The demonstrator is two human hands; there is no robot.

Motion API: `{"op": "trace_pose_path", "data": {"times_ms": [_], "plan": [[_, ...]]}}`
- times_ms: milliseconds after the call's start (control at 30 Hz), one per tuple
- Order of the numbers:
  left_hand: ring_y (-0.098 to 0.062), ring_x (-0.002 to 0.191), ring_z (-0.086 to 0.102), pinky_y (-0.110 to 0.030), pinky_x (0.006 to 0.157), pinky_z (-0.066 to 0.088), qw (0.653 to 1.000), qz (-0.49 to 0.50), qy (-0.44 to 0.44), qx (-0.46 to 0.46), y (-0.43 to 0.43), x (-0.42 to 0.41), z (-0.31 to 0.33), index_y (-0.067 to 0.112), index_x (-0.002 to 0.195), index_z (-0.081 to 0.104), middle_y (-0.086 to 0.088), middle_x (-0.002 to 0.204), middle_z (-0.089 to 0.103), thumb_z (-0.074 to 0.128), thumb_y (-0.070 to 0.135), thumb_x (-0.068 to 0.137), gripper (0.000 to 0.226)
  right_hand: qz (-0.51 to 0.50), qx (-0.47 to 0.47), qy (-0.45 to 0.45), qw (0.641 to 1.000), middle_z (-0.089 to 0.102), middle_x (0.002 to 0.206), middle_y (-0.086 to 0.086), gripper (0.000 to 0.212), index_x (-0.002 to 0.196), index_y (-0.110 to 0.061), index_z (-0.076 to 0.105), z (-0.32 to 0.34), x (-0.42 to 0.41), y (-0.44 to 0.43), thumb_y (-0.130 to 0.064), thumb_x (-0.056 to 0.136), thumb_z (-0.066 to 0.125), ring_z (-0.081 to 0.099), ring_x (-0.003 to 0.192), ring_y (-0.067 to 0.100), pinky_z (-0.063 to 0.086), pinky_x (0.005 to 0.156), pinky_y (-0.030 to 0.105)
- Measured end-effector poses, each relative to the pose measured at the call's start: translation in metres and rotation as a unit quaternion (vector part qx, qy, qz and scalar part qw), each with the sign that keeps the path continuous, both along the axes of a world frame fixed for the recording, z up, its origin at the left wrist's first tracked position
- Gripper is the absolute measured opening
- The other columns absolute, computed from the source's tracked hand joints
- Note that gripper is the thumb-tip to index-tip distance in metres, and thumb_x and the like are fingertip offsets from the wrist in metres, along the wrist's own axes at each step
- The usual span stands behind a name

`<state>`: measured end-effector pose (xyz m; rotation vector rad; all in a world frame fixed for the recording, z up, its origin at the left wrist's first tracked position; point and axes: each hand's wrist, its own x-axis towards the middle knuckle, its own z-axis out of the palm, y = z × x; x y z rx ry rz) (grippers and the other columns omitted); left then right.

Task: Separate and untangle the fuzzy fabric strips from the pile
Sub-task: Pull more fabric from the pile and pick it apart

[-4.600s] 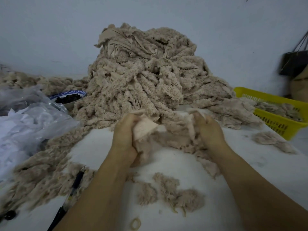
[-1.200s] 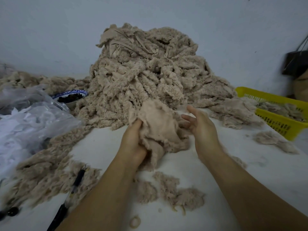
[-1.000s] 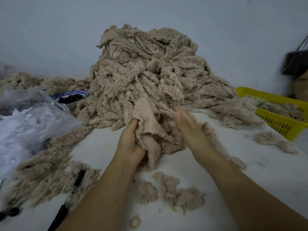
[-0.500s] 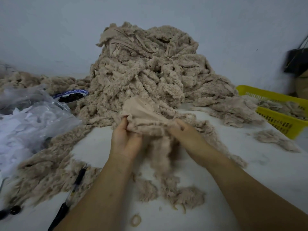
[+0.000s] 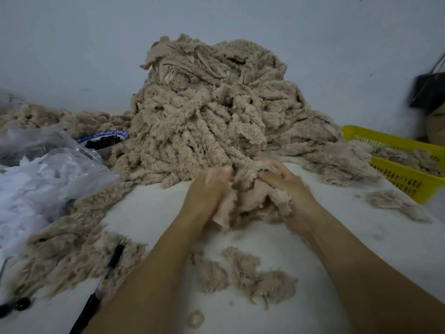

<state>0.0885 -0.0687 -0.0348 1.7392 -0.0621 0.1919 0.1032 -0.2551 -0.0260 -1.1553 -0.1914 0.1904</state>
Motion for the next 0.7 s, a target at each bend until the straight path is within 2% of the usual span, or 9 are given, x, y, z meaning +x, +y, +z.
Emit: {"op": "trace_pose_path", "data": {"times_ms": [67, 133, 233, 300, 367, 467, 567, 633, 700], "plan": [[-0.004, 0.07, 0.065, -0.019, 0.064, 0.051, 0.984, -0.033, -0.035, 0.17, -0.011, -0.003, -0.007, 0.037, 0.082, 0.066, 0.016, 0.076, 0.07, 0.063, 0.062, 0.078, 0.025, -0.026, -0.041, -0.027, 0.998, 0.068, 0.118, 0.015, 0.026, 0.108, -0.031, 0.073, -0.002, -0.001, 0.003, -0.012, 0.093, 0.064, 0.073, 0.092, 0.023, 0.058, 0.067, 0.03], [-0.002, 0.065, 0.061, -0.011, 0.054, 0.044, 0.984, -0.007, -0.044, 0.171, -0.013, -0.004, -0.012, 0.035, 0.074, 0.062, 0.017, 0.068, 0.065, 0.064, 0.032, 0.089, 0.015, -0.027, -0.065, -0.032, 0.997, 0.071, 0.114, 0.009, 0.024, 0.105, -0.034, 0.073, -0.001, -0.004, 0.006, -0.015, 0.093, 0.064, 0.073, 0.092, 0.021, 0.058, 0.065, 0.028], [0.003, 0.056, 0.063, -0.012, 0.048, 0.046, 0.992, 0.125, -0.016, 0.001, 0.0, 0.0, -0.007, 0.028, 0.08, 0.063, 0.011, 0.066, 0.068, 0.052, 0.021, 0.099, 0.023, 0.006, -0.055, -0.023, 0.998, 0.073, 0.095, 0.004, 0.018, 0.103, -0.023, 0.07, -0.002, -0.005, 0.004, -0.027, 0.085, 0.071, 0.069, 0.066, 0.017, 0.051, 0.049, 0.023], [-0.01, 0.049, 0.063, -0.019, 0.045, 0.047, 0.969, 0.097, 0.044, -0.223, 0.01, -0.002, 0.0, 0.02, 0.089, 0.065, 0.002, 0.06, 0.067, 0.047, 0.023, 0.104, 0.023, 0.021, -0.062, -0.026, 0.998, 0.06, 0.076, 0.0, 0.011, 0.1, -0.02, 0.071, -0.004, -0.001, 0.002, -0.025, 0.092, 0.065, 0.042, 0.044, 0.007, 0.031, 0.036, 0.018], [-0.014, 0.05, 0.063, -0.023, 0.046, 0.051, 0.918, 0.026, 0.064, -0.39, 0.014, -0.005, 0.004, 0.011, 0.106, 0.064, -0.004, 0.065, 0.068, 0.045, 0.018, 0.105, 0.02, 0.023, -0.068, -0.034, 0.997, 0.052, 0.066, -0.004, 0.022, 0.095, -0.022, 0.077, -0.007, 0.002, 0.0, -0.018, 0.099, 0.056, 0.034, 0.046, 0.005, 0.026, 0.036, 0.017], [-0.02, 0.077, 0.072, -0.031, 0.068, 0.06, 0.914, -0.015, 0.098, -0.394, 0.009, -0.007, 0.006, 0.005, 0.116, 0.066, -0.011, 0.09, 0.073, 0.06, 0.023, 0.092, 0.03, 0.009, -0.068, -0.03, 0.997, 0.051, 0.064, -0.006, 0.032, 0.086, -0.025, 0.079, -0.009, 0.004, 0.0, -0.02, 0.101, 0.051, 0.04, 0.053, 0.005, 0.032, 0.042, 0.018], [-0.02, 0.084, 0.074, -0.03, 0.068, 0.06, 0.911, -0.05, 0.102, -0.396, 0.004, -0.005, 0.006, 0.009, 0.099, 0.078, -0.01, 0.097, 0.076, 0.065, 0.033, 0.073, 0.038, 0.007, -0.088, -0.022, 0.996, 0.057, 0.068, -0.006, 0.034, 0.082, -0.028, 0.077, -0.011, 0.002, 0.003, -0.028, 0.102, 0.049, 0.048, 0.057, 0.006, 0.039, 0.051, 0.022], [-0.015, 0.081, 0.075, -0.027, 0.063, 0.059, 0.905, -0.078, 0.085, -0.409, 0.007, -0.004, 0.005, 0.014, 0.081, 0.082, -0.005, 0.091, 0.077, 0.061, 0.031, 0.072, 0.029, -0.008, -0.096, -0.021, 0.995, 0.065, 0.08, -0.007, 0.022, 0.096, -0.026, 0.073, -0.011, -0.001, 0.005, -0.036, 0.1, 0.054, 0.054, 0.062, 0.007, 0.044, 0.058, 0.027], [-0.017, 0.078, 0.074, -0.029, 0.064, 0.06, 0.918, -0.077, 0.083, -0.381, 0.007, -0.004, 0.003, 0.013, 0.084, 0.082, -0.005, 0.089, 0.076, 0.062, 0.029, 0.076, 0.026, -0.043, -0.16, -0.063, 0.984, 0.066, 0.104, -0.007, 0.038, 0.115, -0.033, 0.064, -0.009, -0.004, 0.005, -0.058, 0.086, 0.061, 0.061, 0.07, 0.005, 0.05, 0.067, 0.029]]}}
